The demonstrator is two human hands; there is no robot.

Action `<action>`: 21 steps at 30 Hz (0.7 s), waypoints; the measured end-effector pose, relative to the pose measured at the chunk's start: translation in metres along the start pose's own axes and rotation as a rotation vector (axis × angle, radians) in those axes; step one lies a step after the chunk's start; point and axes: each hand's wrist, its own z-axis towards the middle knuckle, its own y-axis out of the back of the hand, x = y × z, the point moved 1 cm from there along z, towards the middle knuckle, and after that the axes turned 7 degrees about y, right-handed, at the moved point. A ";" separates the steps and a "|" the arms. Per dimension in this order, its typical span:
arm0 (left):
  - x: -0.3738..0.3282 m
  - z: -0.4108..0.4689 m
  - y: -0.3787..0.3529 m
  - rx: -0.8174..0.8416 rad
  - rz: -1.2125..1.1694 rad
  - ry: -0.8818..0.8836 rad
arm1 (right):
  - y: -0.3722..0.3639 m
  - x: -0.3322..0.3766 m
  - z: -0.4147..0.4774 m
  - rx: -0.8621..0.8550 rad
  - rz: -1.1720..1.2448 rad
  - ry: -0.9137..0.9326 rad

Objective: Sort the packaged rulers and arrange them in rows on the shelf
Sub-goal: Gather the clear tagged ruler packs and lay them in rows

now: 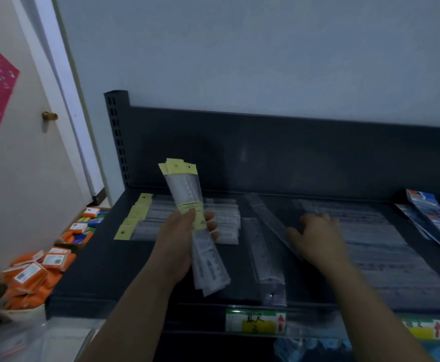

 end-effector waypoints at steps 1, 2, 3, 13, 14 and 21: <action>-0.001 0.000 0.002 -0.009 -0.015 -0.015 | 0.005 0.013 -0.002 -0.056 0.040 0.097; -0.002 0.000 0.003 -0.011 -0.030 -0.030 | 0.010 0.030 -0.005 -0.050 0.208 0.185; -0.003 -0.001 0.003 -0.008 -0.041 -0.048 | 0.015 0.051 -0.011 0.030 0.446 0.264; -0.034 -0.029 0.070 -0.297 0.354 -0.456 | 0.009 0.135 -0.023 0.237 0.568 0.727; -0.040 -0.034 0.084 -0.402 0.443 -0.542 | 0.008 0.133 -0.025 0.197 0.458 0.764; -0.042 -0.026 0.132 -0.303 1.661 -0.545 | -0.024 0.129 -0.043 0.302 0.128 0.678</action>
